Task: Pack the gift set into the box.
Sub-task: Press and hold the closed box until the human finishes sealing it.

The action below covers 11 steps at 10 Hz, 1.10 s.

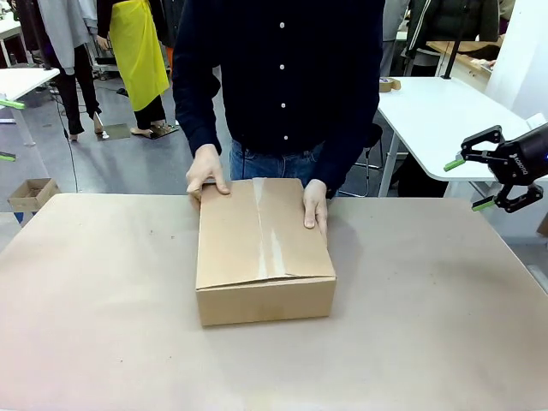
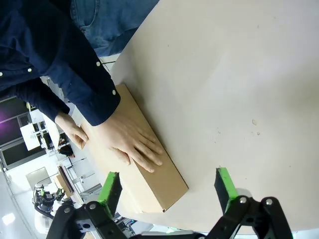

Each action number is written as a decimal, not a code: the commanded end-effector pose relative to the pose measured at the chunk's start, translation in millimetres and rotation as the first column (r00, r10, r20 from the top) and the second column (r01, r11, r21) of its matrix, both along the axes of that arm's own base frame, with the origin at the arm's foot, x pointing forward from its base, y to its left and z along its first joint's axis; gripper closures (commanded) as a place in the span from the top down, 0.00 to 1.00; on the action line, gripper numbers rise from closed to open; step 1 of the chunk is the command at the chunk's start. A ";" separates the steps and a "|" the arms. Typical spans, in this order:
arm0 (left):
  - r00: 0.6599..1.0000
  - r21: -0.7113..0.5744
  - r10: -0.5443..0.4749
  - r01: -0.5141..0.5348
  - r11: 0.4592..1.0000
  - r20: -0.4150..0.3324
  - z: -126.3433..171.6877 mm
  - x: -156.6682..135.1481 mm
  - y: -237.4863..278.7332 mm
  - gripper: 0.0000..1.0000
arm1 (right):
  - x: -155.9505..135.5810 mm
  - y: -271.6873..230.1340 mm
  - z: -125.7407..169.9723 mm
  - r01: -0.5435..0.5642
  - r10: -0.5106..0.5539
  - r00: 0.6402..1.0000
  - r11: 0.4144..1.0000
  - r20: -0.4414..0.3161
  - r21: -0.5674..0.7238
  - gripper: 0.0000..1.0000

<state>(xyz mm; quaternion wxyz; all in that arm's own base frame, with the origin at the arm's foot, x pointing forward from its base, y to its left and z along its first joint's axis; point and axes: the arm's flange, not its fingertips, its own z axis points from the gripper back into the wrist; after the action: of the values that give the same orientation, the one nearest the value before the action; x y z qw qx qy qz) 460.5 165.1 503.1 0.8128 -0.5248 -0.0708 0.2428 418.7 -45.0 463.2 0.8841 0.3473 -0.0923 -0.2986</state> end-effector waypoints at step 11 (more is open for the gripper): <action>0.652 -0.105 -0.229 0.431 0.896 0.722 -42.5 -51.4 -166.5 1.00 | 37.5 187.8 -16.4 -0.761 0.405 0.288 0.646 0.868 -0.049 1.00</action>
<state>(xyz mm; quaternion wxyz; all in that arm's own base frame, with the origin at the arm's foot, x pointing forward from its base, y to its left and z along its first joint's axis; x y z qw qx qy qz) 427.6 -2.9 484.8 0.6991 -0.6760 -0.2252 -0.0599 443.2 161.2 485.9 0.8709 0.4317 -0.2317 0.0376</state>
